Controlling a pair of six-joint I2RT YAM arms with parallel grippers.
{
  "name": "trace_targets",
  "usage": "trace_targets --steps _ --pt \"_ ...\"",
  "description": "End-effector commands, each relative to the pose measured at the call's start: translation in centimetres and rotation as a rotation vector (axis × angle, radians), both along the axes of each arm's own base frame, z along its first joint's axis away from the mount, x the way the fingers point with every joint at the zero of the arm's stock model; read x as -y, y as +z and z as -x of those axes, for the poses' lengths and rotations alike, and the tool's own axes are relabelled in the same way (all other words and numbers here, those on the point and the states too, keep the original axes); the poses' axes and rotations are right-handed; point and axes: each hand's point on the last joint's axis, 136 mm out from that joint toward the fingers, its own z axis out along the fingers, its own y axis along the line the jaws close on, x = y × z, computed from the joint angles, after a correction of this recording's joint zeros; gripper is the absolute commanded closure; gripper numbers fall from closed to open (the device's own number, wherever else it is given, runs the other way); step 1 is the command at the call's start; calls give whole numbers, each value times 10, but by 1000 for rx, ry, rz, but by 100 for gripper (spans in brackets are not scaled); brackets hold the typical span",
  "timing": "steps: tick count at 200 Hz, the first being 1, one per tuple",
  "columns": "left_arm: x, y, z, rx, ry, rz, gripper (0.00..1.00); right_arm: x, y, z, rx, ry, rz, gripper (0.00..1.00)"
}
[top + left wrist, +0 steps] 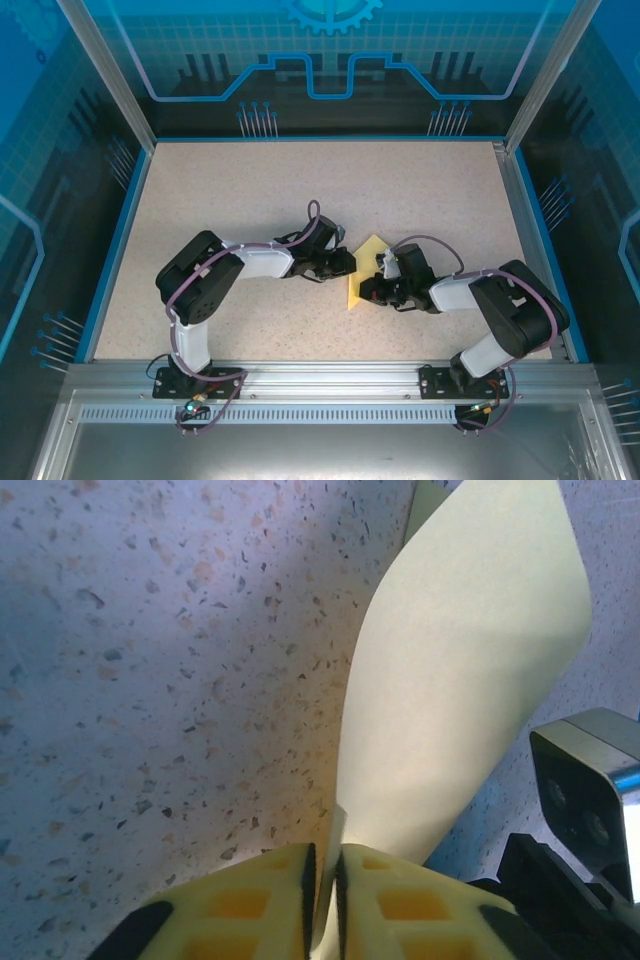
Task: Fold a paper plane with a square sheet of paper (pick it up from the middle)
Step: Fold the wing for the fifth time at the center of the table.
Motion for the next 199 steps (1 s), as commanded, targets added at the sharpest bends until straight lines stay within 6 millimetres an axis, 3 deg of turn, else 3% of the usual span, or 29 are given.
trace_targets --steps 1,81,132,199 --pt "3 7 0 40 -37 -24 87 7 0 0 -7 -9 20 99" --pt "-20 17 8 95 -49 -123 92 11 23 -15 57 -17 86 91" --pt "-32 24 17 113 -61 -160 91 0 11 -18 29 10 92 91" --pt "-40 14 25 101 -81 -218 91 -2 4 -19 25 16 119 91"
